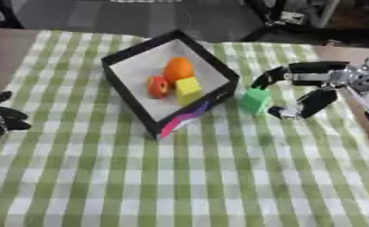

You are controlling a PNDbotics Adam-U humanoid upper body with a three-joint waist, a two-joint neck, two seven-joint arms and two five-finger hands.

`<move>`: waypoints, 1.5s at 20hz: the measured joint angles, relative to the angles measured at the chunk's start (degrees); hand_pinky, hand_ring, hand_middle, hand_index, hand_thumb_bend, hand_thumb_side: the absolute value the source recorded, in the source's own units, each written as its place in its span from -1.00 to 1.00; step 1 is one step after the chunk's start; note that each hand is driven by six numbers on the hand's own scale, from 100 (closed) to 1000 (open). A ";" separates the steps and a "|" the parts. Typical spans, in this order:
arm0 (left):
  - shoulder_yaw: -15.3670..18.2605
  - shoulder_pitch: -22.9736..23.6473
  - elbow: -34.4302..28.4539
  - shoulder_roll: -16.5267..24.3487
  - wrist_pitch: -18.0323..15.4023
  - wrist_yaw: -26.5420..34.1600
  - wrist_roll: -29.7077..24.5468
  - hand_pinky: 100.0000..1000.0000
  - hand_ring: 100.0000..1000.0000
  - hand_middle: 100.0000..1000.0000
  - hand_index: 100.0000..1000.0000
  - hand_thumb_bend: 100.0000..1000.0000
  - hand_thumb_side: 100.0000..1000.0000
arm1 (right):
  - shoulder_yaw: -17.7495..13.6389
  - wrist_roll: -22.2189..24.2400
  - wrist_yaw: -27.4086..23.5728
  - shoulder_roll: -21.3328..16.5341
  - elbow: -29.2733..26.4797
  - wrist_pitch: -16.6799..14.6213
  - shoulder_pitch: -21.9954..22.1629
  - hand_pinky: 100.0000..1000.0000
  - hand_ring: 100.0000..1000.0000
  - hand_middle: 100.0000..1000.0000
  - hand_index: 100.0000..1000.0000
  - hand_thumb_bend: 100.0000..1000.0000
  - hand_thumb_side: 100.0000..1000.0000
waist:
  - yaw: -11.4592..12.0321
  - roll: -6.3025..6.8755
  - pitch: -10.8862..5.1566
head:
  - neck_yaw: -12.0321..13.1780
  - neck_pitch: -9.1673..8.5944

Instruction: Pick up objects on the table and place them in the box.

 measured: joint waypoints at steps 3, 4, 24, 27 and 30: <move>0.01 0.00 0.00 0.00 0.00 0.00 0.00 0.30 0.00 0.02 0.81 -1.00 1.00 | 0.00 -1.02 1.23 0.82 1.11 -0.17 -0.75 0.89 0.88 0.93 0.94 -0.72 -0.04 | 0.19 0.00 0.00 | 0.00 0.00; 0.01 0.00 0.00 0.00 0.00 0.00 0.00 0.30 0.00 0.02 0.81 -1.00 1.00 | -0.01 -1.50 1.79 1.01 1.46 -0.19 -1.04 0.90 0.90 0.94 0.94 -0.70 -0.03 | 0.19 0.00 0.00 | 0.00 0.00; 0.13 0.00 0.00 0.00 0.01 -0.03 -0.01 0.31 0.00 0.02 0.81 -1.00 1.00 | -0.37 -5.91 14.08 4.52 9.93 -0.83 -3.67 0.96 0.96 0.95 0.95 -0.64 0.02 | 0.39 0.02 0.00 | 0.00 0.00; 0.14 0.00 0.00 -0.01 0.01 -0.03 -0.01 0.31 0.00 0.02 0.81 -1.00 1.00 | -0.51 -6.24 14.88 4.86 10.96 -0.74 -3.74 0.95 0.93 0.93 0.94 -0.69 0.02 | 0.39 0.02 0.00 | 0.00 0.00; 0.14 0.00 0.00 -0.01 0.02 -0.03 -0.02 0.31 0.00 0.02 0.81 -1.00 1.00 | -0.91 -7.05 15.48 5.28 11.95 -0.50 -3.90 0.92 0.90 0.92 0.94 -0.73 0.04 | 0.37 0.02 0.00 | 0.00 0.00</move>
